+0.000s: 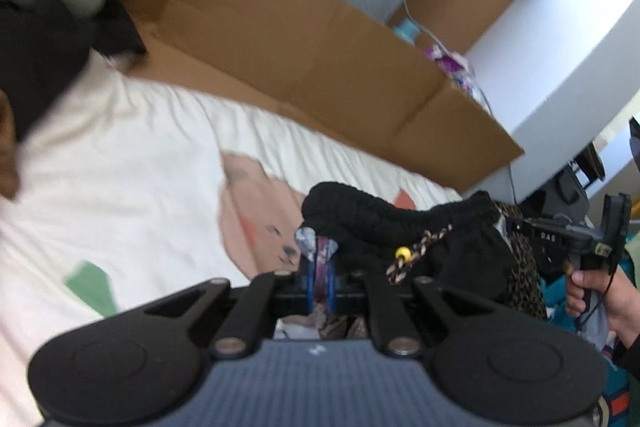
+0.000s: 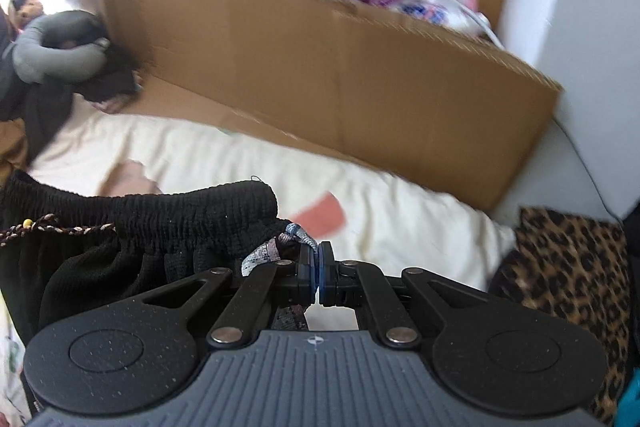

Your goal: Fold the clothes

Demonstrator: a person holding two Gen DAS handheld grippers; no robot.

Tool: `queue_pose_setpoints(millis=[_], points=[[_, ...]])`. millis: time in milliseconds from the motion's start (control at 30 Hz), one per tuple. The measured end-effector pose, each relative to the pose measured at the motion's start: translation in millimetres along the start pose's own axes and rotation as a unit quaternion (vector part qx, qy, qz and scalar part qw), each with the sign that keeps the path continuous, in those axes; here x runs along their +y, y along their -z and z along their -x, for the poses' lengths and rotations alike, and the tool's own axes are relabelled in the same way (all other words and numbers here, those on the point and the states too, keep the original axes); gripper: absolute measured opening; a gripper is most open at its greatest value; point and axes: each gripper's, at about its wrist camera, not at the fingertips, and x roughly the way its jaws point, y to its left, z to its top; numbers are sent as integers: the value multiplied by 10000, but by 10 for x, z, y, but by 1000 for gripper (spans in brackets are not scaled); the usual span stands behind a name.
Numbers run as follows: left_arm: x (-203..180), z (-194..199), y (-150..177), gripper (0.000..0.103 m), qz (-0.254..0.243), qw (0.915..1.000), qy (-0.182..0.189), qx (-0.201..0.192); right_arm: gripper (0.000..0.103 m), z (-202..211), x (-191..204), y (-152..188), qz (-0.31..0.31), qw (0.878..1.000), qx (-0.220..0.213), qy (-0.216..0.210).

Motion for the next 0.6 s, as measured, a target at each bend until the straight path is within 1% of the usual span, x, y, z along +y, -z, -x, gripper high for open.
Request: queue_pose_setpoints(millis=[167,233,400,600], points=[[-9,331,-343,6,-277,9991,-195,-268,0,72,216,-306,93,9992,-305,-224],[18,364,-456,7,-336,9985,-288,-307,0,62,283,-421,179,9988,-393,-247],[73,147,-673,7,-554,9971,-435,-291,0,-114,355,-636,317,9983,-454,-156],[205,-326,-825,7,-649,9961,-563,-220,0,-447,320,-737,361,9986,-367,149]])
